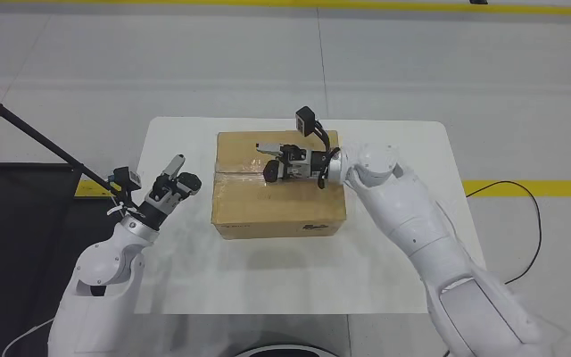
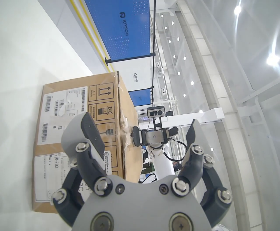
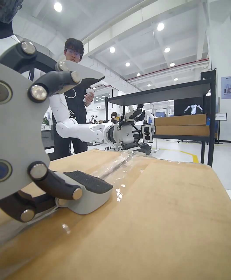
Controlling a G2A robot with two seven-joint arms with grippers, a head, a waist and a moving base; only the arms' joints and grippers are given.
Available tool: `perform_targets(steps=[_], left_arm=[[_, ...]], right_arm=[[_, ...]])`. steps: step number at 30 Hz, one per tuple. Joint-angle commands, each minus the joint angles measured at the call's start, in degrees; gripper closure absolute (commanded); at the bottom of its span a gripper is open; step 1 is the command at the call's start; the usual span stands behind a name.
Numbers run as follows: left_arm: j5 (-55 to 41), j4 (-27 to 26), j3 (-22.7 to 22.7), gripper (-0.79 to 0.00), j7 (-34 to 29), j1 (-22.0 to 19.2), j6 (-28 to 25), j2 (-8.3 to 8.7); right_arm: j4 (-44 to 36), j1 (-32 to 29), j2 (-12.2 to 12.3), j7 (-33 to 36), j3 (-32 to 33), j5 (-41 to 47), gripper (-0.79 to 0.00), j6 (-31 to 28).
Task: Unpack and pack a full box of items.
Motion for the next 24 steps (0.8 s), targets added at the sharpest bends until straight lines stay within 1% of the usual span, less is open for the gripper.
perform_targets(steps=[1,5,8,11,13,16,24], left_arm=[[0.19,-0.37,0.14,-0.785,0.02,-0.09,0.3,0.04],[0.71,-0.8,0.54,-0.785,0.09,-0.38,0.76,0.11],[0.85,-0.78,0.66,-0.785,0.14,-0.44,0.72,0.16],[0.92,-0.69,0.75,-0.785,0.22,-0.58,0.89,0.21],[0.94,-0.69,0.87,-0.785,0.32,-0.69,0.94,0.23],[1.11,-0.93,1.04,-0.785,0.41,-0.84,1.09,0.28],[1.18,-1.26,1.09,-0.785,0.65,-0.8,1.08,0.4]], right_arm=[[-1.88,-1.39,1.09,-0.54,2.09,-1.01,-0.785,0.33],[-6.11,-4.67,3.33,-1.29,6.59,-3.03,-0.785,1.95],[-9.02,-7.09,4.75,0.48,9.86,-2.93,-0.785,2.89],[-11.75,-9.33,5.99,0.68,12.67,-3.98,-0.785,3.79],[-13.35,-10.67,6.64,0.36,14.26,-4.49,-0.785,4.45],[-15.09,-12.46,7.45,-1.92,16.57,-5.52,-0.785,5.03],[-18.03,-16.66,9.25,-1.73,22.31,-4.28,-0.785,4.73]])
